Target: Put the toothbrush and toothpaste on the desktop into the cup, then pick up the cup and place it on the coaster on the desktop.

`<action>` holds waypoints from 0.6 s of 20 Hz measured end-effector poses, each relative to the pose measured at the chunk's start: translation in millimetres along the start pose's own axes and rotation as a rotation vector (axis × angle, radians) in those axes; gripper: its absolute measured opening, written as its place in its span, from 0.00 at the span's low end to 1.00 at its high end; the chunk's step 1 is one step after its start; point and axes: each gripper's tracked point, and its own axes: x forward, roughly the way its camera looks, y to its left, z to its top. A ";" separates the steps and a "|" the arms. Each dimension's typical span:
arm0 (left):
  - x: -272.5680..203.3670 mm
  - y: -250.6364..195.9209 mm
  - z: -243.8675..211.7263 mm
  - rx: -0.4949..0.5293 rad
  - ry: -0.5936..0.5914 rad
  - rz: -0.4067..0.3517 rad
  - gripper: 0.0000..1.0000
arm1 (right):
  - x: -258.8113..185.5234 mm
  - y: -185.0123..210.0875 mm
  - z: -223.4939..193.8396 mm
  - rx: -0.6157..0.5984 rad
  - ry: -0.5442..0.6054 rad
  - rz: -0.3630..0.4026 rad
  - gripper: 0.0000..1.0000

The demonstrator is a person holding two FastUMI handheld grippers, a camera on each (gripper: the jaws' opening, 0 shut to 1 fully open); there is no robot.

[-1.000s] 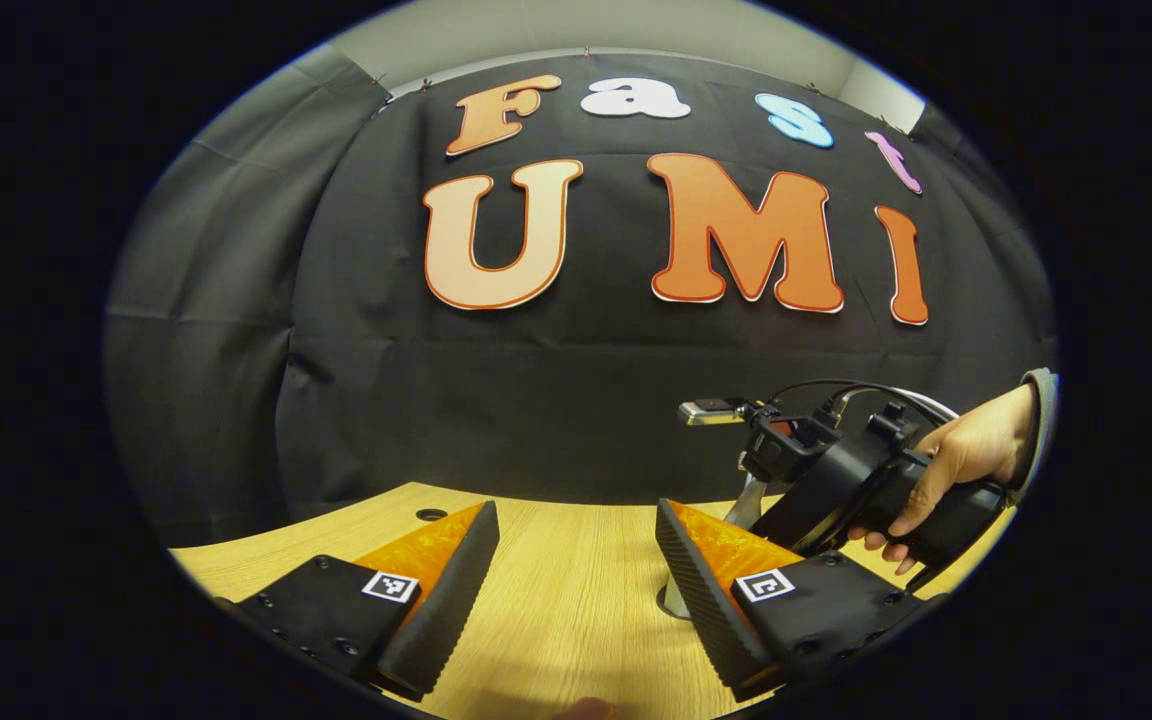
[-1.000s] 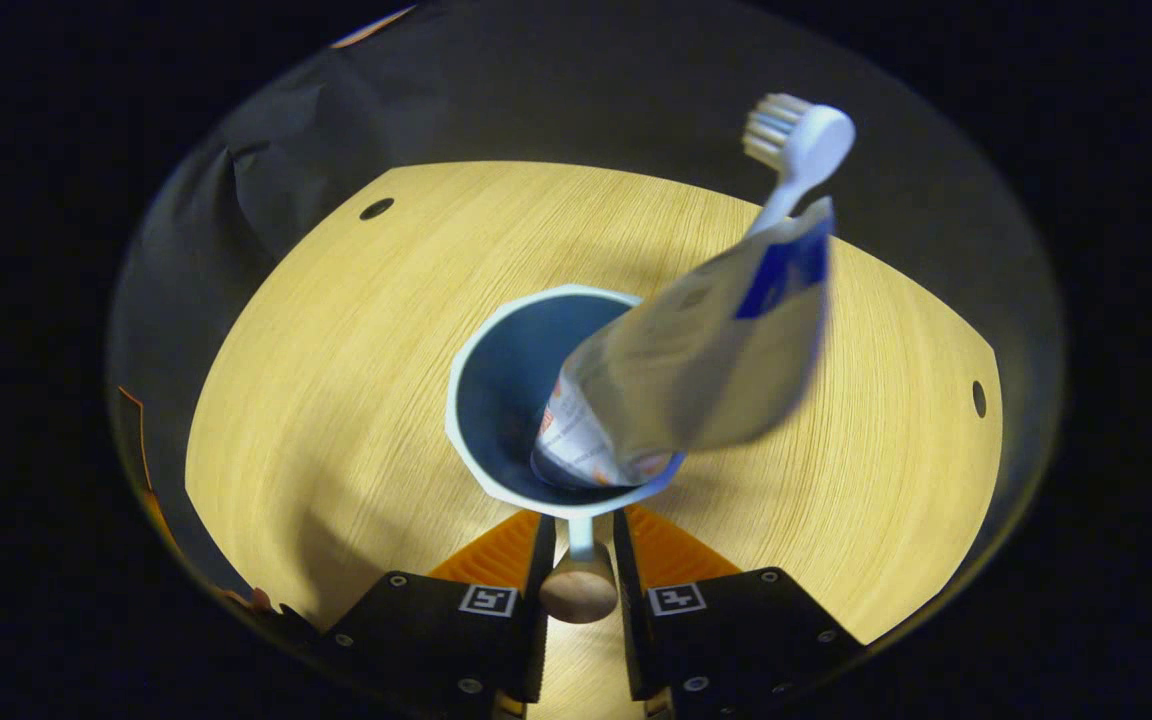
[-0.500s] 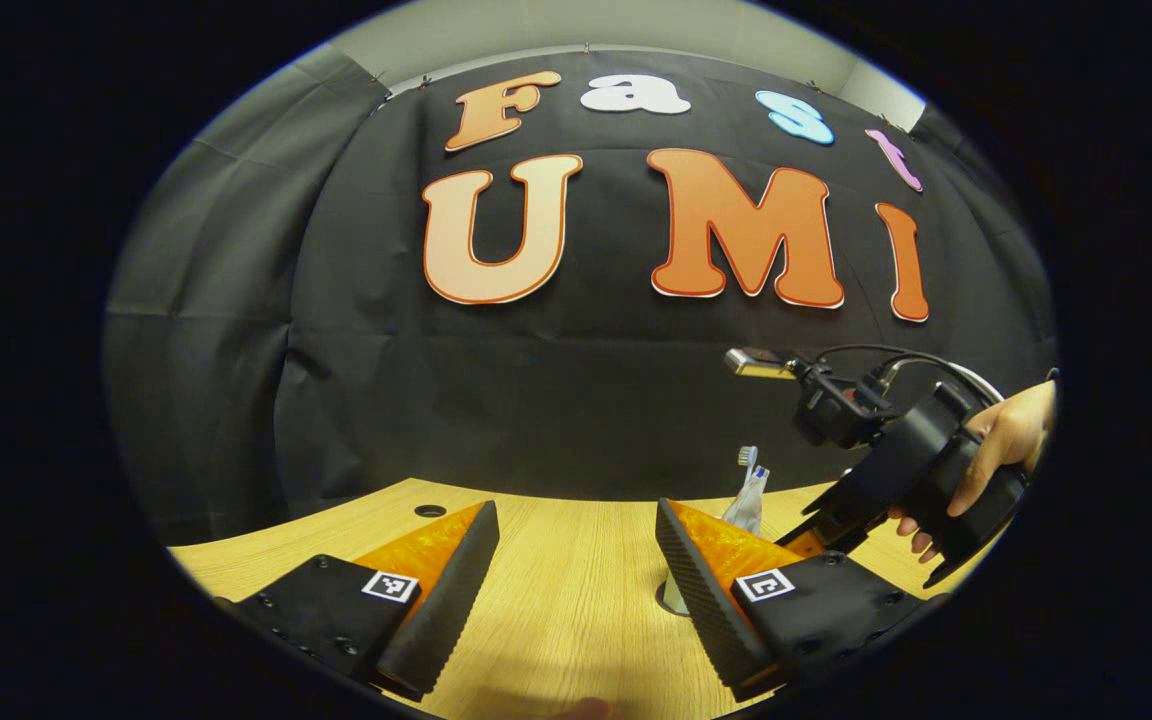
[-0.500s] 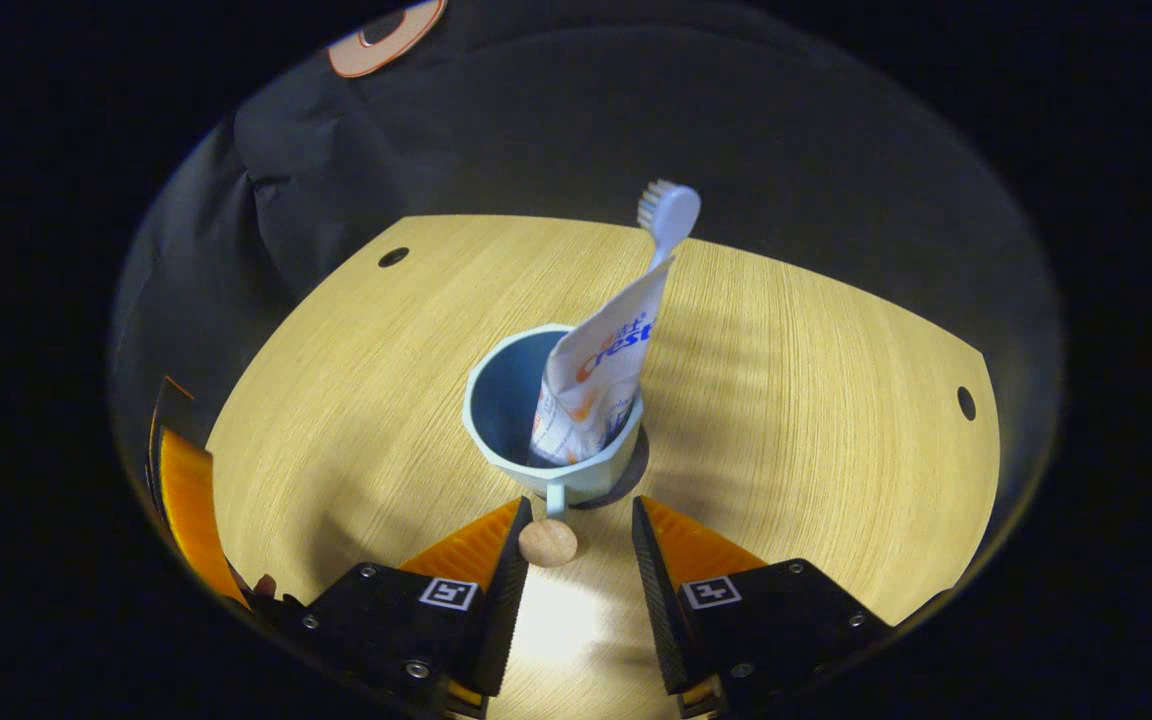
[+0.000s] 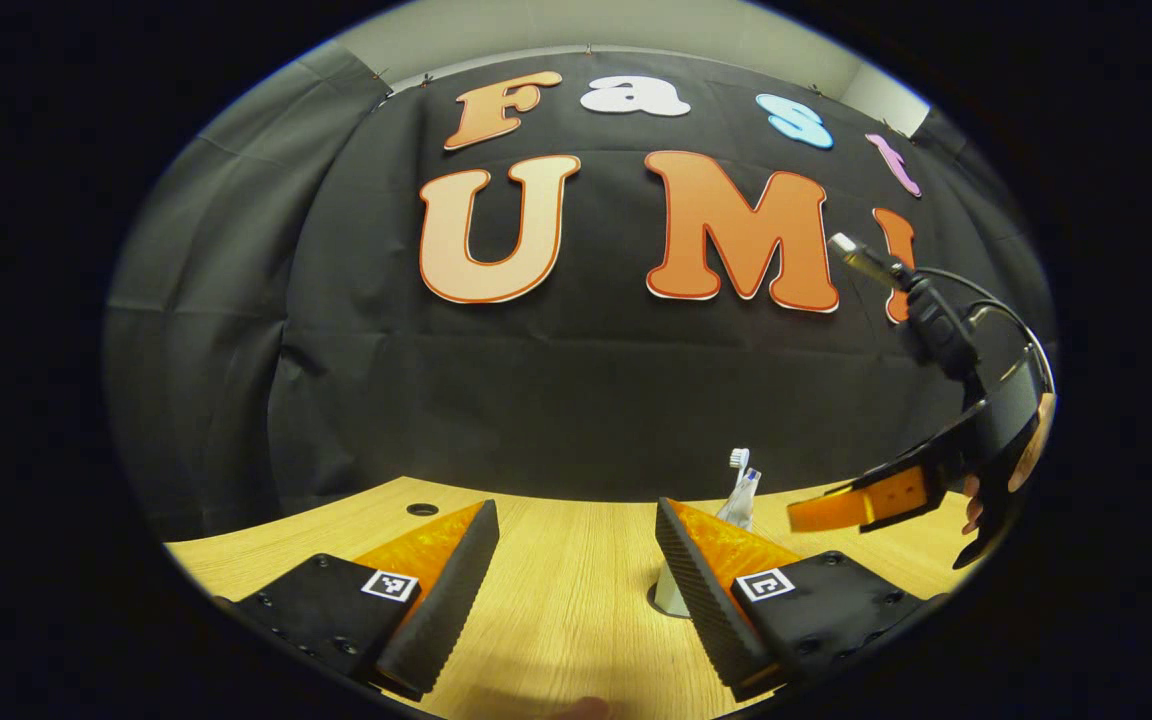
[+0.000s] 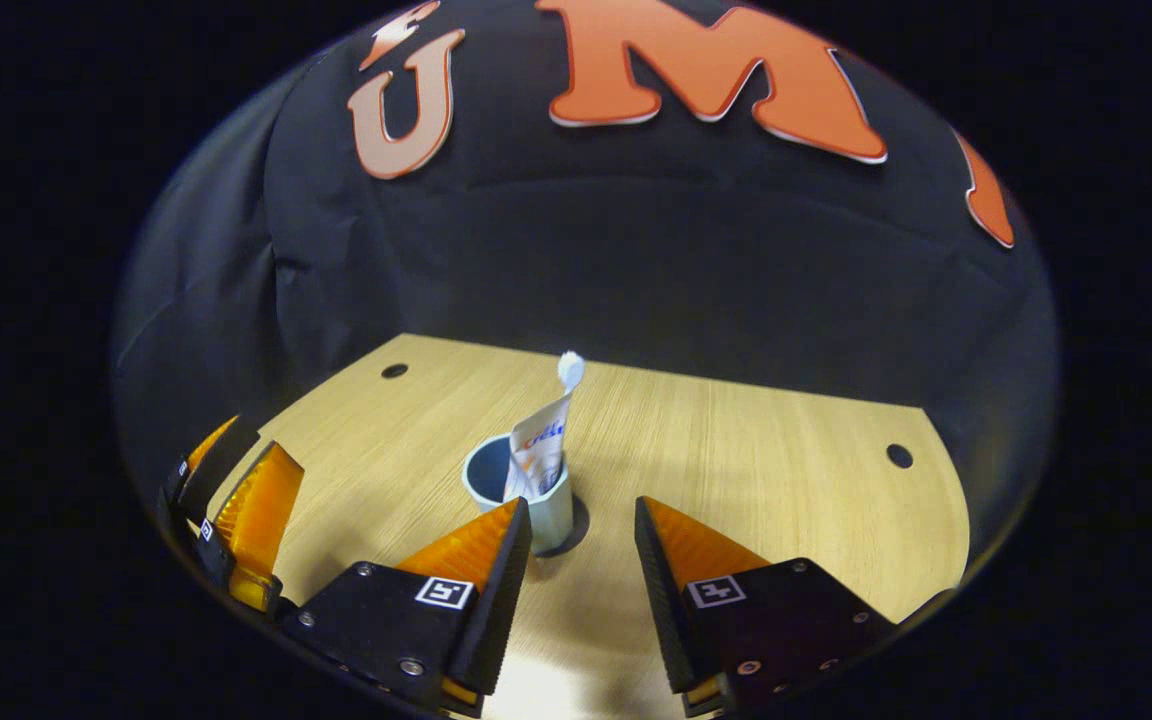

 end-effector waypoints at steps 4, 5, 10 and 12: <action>-1.3 -2.9 2.7 -0.013 -0.014 -0.026 0.99 | -27.6 -27.4 18.4 0.047 -0.189 -0.059 0.64; -1.3 -3.7 3.2 -0.014 -0.018 -0.036 1.00 | -34.6 -35.5 19.8 0.047 -0.228 -0.081 0.60; -7.3 -17.0 5.1 0.021 -0.040 -0.059 1.00 | -60.8 -62.3 7.7 0.068 -0.330 -0.137 0.66; -9.6 -19.1 10.5 0.023 -0.065 -0.067 1.00 | -64.6 -67.0 4.2 0.067 -0.366 -0.151 0.65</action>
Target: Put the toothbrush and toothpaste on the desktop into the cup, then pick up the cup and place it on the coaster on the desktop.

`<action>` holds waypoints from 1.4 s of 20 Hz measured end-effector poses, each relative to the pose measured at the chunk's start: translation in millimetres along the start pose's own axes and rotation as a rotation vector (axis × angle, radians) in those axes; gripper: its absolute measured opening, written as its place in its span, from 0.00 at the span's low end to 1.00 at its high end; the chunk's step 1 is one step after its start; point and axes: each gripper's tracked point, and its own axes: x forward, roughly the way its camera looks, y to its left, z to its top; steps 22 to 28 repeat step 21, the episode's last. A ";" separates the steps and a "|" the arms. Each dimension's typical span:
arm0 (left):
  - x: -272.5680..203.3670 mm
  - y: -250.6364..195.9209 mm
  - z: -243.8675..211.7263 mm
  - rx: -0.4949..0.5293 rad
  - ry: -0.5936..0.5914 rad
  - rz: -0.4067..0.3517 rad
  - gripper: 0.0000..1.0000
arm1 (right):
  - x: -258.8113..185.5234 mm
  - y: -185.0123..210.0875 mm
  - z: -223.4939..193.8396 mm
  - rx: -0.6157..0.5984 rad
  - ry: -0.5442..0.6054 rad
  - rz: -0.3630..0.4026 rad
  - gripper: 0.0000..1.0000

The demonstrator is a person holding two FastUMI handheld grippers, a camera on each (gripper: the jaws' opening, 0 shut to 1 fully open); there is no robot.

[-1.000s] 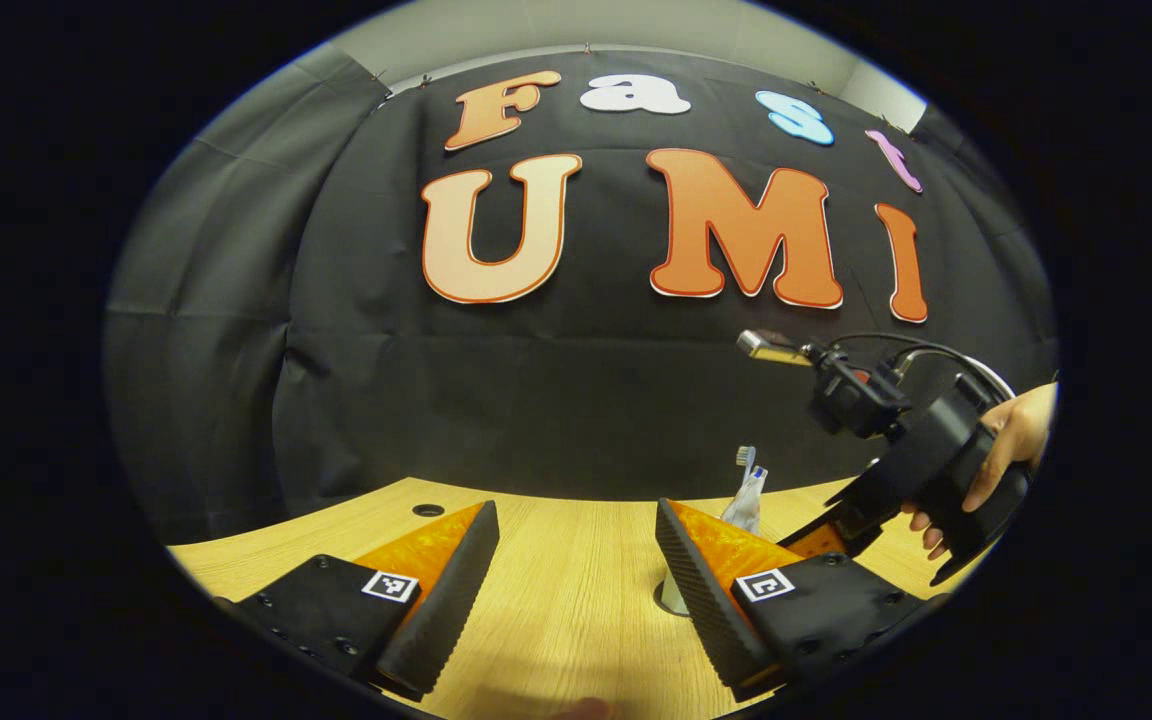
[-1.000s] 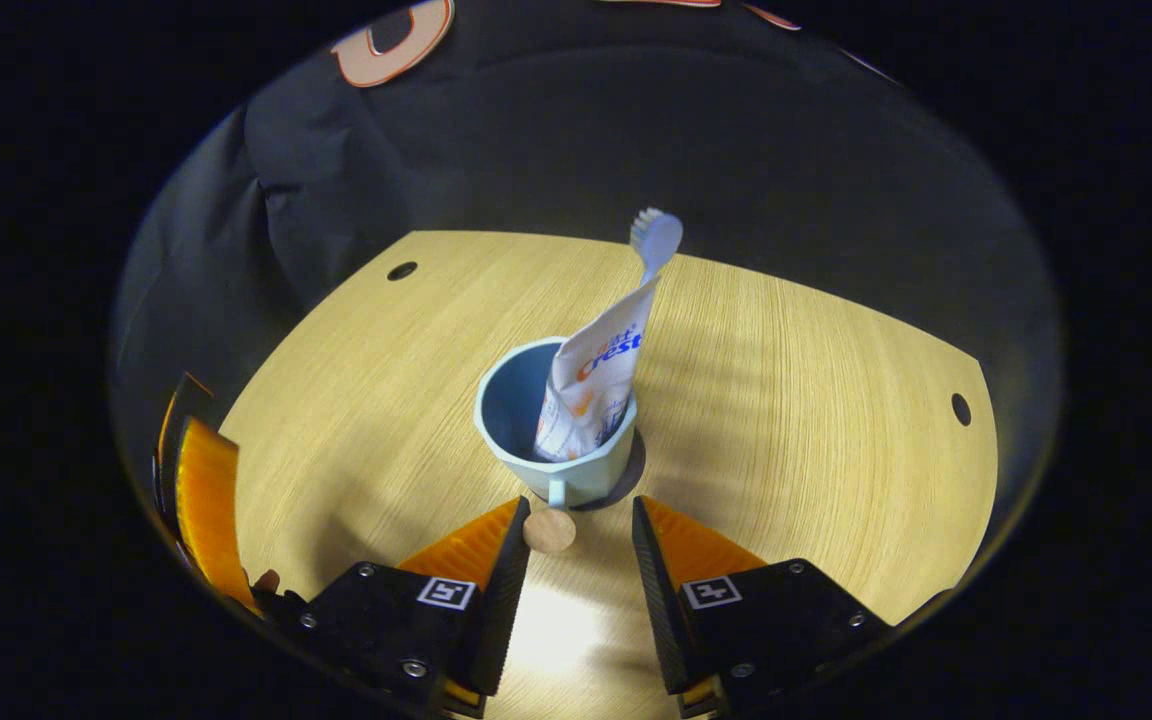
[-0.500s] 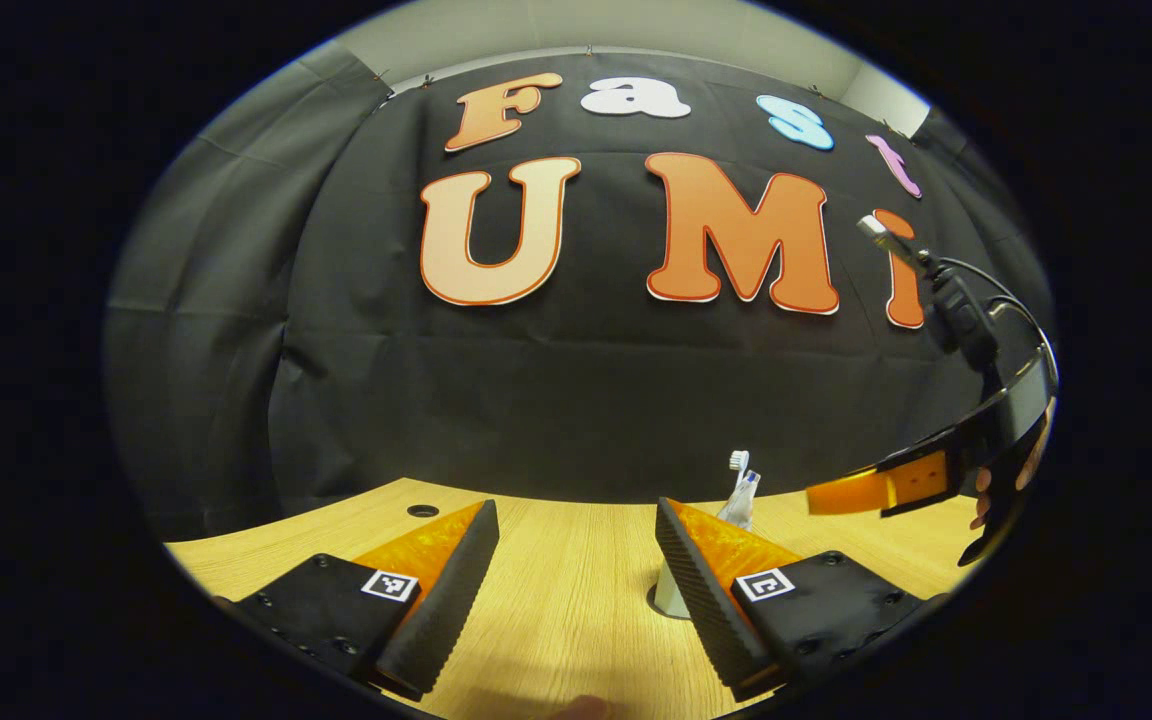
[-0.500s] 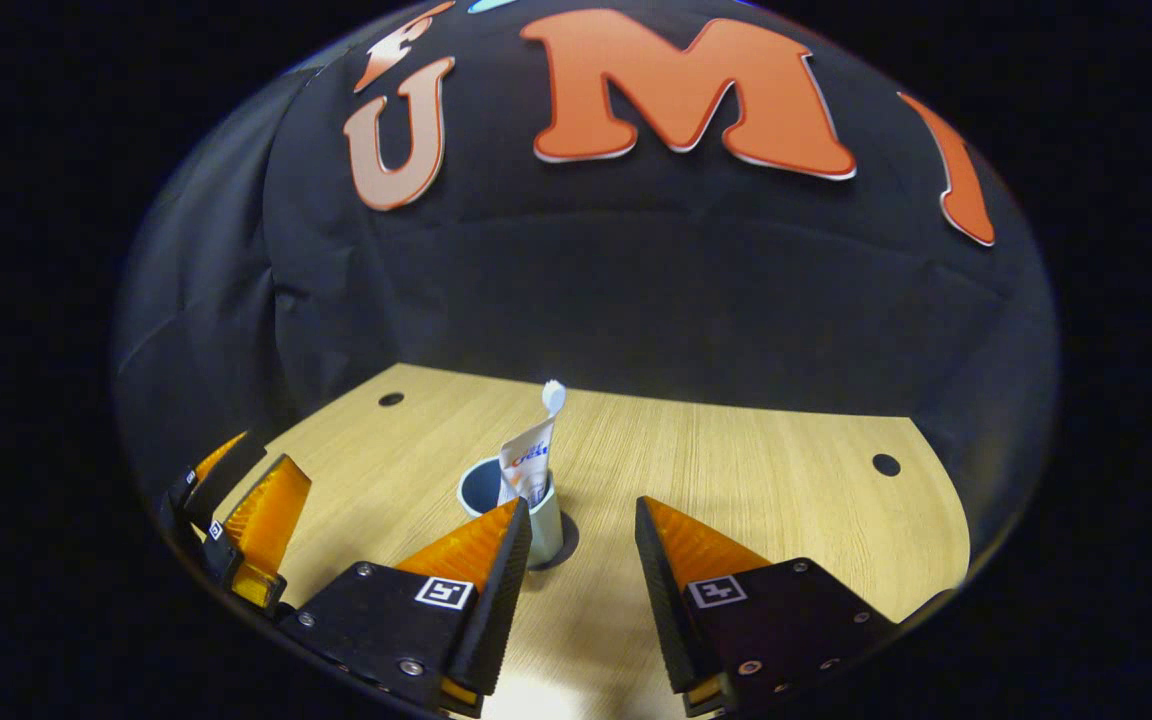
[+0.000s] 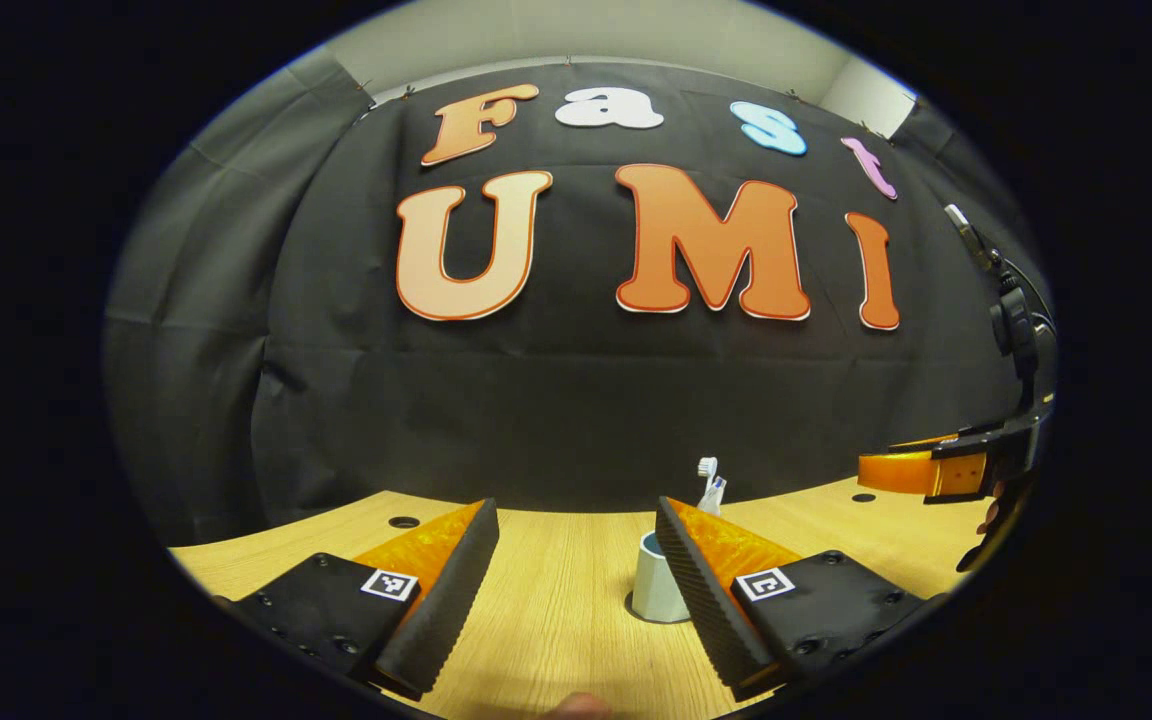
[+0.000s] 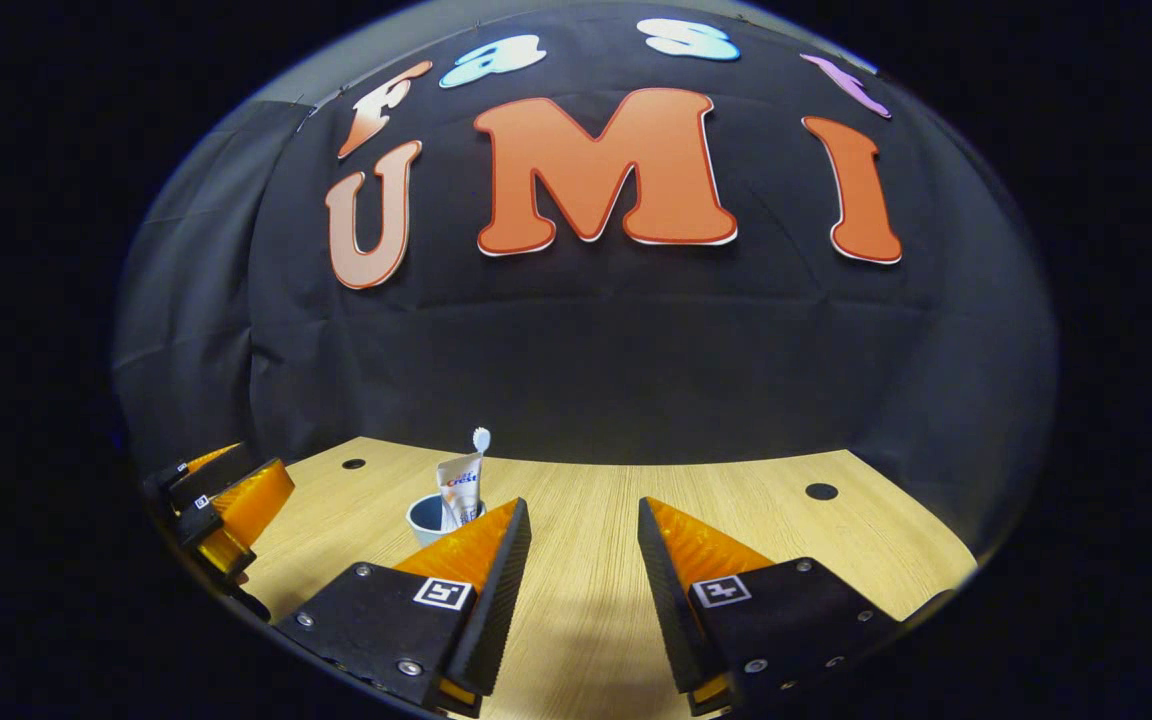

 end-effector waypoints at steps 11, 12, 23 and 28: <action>-11.6 1.5 29.7 0.031 -0.168 0.032 1.00 | -13.1 -22.7 11.0 -0.073 -0.197 -0.073 0.65; -12.3 0.6 32.4 0.037 -0.182 0.031 1.00 | -13.4 -21.6 10.7 -0.072 -0.205 -0.074 0.65; -18.0 -10.3 49.9 0.010 -0.258 -0.003 1.00 | -31.0 -12.8 42.1 -0.066 -0.321 -0.042 0.65; -18.0 -10.3 49.9 0.010 -0.258 -0.003 1.00 | -31.0 -12.8 42.1 -0.066 -0.321 -0.042 0.65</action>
